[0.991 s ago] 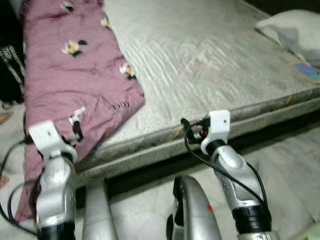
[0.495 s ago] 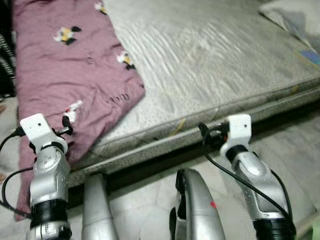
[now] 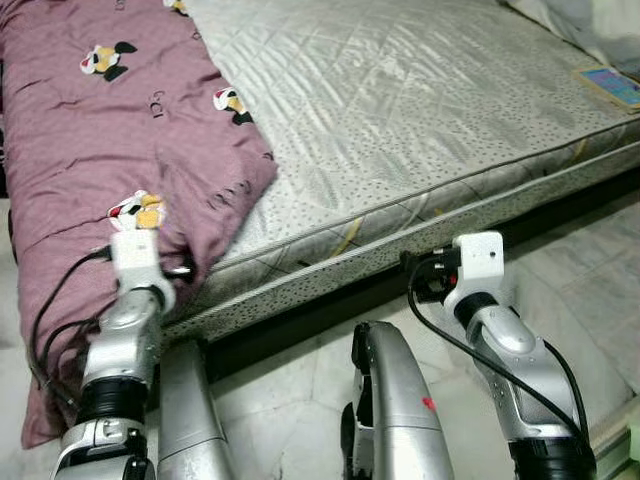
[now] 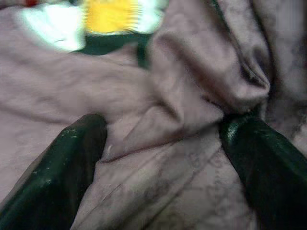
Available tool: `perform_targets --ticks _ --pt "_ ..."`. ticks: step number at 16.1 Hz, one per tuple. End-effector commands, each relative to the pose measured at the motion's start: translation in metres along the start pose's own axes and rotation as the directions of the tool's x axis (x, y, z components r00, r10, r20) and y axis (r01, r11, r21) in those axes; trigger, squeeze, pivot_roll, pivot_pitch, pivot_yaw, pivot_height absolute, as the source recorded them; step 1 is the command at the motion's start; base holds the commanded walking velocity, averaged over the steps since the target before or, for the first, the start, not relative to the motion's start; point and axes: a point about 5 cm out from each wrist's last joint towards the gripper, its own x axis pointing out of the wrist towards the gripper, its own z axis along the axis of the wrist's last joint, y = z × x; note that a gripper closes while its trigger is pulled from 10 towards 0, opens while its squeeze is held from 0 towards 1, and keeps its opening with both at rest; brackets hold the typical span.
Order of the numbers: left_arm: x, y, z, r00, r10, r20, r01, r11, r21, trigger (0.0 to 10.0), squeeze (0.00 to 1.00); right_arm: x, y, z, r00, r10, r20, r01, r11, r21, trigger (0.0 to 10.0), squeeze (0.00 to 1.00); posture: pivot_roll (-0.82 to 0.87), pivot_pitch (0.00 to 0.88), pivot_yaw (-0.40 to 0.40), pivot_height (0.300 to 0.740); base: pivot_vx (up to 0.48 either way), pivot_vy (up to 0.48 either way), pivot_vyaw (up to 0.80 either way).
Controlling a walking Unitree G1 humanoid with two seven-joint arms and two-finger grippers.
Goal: Clean up the room
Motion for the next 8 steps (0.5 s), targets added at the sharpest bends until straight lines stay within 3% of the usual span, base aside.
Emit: perform_targets --ticks 1,3,5,6,7,8 --pt "-0.002 -0.037 -0.017 0.98 -0.183 -0.082 0.189 0.979 0.078 10.0 0.0 0.003 0.001 0.002 1.0 0.007 0.006 -0.007 1.0 0.002 10.0 0.0 -0.13 0.169 -0.071 0.48 0.0 0.0 0.0" --pt "-0.01 -0.058 -0.019 0.948 -0.307 -0.086 0.318 0.919 0.234 10.0 0.0 0.005 0.002 0.002 1.0 0.005 0.007 -0.005 1.0 0.01 10.0 0.0 -0.13 0.168 -0.074 0.48 0.0 0.0 0.0" --pt "-0.021 -0.077 -0.02 0.897 -0.433 -0.093 0.434 0.816 0.382 10.0 0.0 0.006 0.003 0.002 1.0 0.008 0.007 -0.008 1.0 0.009 10.0 0.0 -0.12 0.166 -0.075 0.48 0.0 0.0 0.0" --pt "-0.022 -0.08 -0.02 0.888 -0.45 -0.092 0.447 0.801 0.399 10.0 0.0 0.006 0.003 0.002 1.0 0.008 0.007 -0.008 1.0 0.009 10.0 0.0 -0.12 0.166 -0.075 0.48 0.0 0.0 0.0" --pt "-0.031 -0.091 -0.019 0.845 -0.527 -0.085 0.5 0.724 0.475 10.0 0.0 0.006 0.002 0.002 1.0 0.006 0.008 -0.006 1.0 0.009 10.0 0.0 -0.13 0.165 -0.074 0.48 0.0 0.0 0.0" --pt "-0.034 -0.096 -0.017 0.832 -0.551 -0.063 0.505 0.706 0.496 10.0 0.0 0.006 0.002 0.002 1.0 0.004 0.008 -0.004 1.0 0.009 10.0 0.0 -0.13 0.169 -0.071 0.48 0.0 0.0 0.0"
